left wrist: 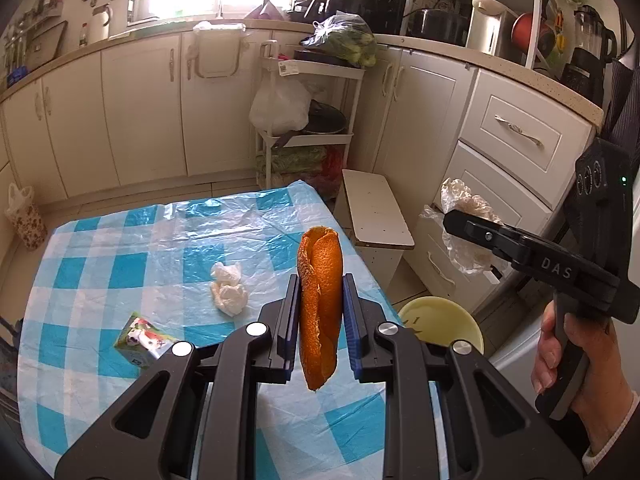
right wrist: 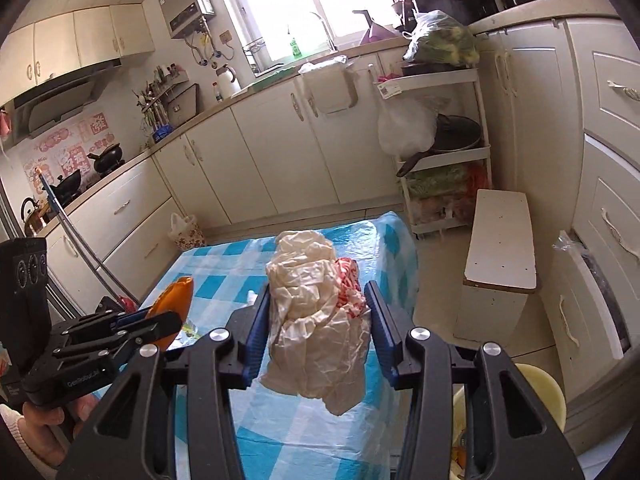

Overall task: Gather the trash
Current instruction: 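Carry the orange peel and plastic bag over the yellow bucket, then open the right tool to drop the bag while the left tool drops the peel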

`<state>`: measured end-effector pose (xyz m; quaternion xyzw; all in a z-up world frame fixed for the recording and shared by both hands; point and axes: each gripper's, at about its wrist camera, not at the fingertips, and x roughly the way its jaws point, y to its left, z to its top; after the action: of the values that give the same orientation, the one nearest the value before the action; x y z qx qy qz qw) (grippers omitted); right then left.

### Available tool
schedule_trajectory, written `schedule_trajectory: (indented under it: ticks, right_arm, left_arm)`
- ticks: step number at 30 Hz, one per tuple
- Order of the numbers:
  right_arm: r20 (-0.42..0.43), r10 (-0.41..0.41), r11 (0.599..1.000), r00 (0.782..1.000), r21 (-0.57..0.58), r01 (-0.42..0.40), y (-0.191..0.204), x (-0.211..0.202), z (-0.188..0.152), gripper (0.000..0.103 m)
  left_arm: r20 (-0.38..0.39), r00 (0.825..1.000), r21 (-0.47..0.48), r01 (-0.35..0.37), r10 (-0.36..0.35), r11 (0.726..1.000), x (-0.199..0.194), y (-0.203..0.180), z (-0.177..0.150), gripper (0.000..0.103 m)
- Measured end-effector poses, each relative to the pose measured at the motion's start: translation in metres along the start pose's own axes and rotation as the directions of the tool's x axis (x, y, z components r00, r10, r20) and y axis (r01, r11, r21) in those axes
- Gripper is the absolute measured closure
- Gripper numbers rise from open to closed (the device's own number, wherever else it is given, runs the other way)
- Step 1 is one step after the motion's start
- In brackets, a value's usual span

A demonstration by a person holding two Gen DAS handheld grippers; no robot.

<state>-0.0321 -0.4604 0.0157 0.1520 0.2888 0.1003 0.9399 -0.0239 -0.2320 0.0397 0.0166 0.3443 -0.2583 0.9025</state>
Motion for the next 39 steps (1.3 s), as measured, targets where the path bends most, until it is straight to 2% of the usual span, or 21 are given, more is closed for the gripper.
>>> schedule_trajectory:
  ticks: [4,13,18,22,25,28,32,39]
  right_arm:
    - [-0.001,-0.015,0.998,1.0,0.053,0.015,-0.019,-0.004,0.0,0.058]
    - [-0.018,-0.03,0.996,0.999,0.083,0.032,-0.028,-0.004,-0.001,0.056]
    - [-0.074,-0.067,0.983,0.995,0.165,0.079,-0.055,0.008,-0.005,0.056]
    - [-0.143,-0.143,0.97,0.979,0.174,0.167,-0.085,0.022,-0.007,0.056]
    - [-0.178,-0.146,0.941,0.973,0.278,0.192,-0.113,0.023,-0.016,0.056]
    - [-0.204,-0.158,0.928,0.966,0.303,0.216,-0.121,0.021,-0.021,0.056]
    - [-0.272,-0.182,0.921,0.945,0.291,0.261,-0.124,0.03,-0.03,0.056]
    - [-0.417,-0.216,0.877,0.883,0.314,0.364,-0.15,0.047,-0.055,0.056]
  left_arm:
    - [-0.005,1.0,0.021,0.011,-0.011,1.0,0.009,-0.014,0.001,0.083]
    - [-0.025,0.999,0.056,0.033,-0.032,0.998,0.026,-0.038,-0.004,0.083]
    - [-0.033,0.998,0.066,0.047,-0.045,0.997,0.031,-0.047,-0.004,0.083]
    - [-0.029,0.998,0.078,0.053,-0.051,0.996,0.029,-0.053,-0.003,0.083]
    - [-0.026,0.998,0.075,0.054,-0.052,0.996,0.029,-0.054,-0.004,0.083]
    - [-0.033,0.998,0.059,0.059,-0.057,0.997,0.033,-0.054,-0.004,0.083]
    - [-0.038,0.997,0.066,0.072,-0.07,0.995,0.036,-0.062,-0.006,0.083]
    - [-0.046,0.995,0.075,0.094,-0.091,0.993,0.037,-0.072,-0.009,0.083]
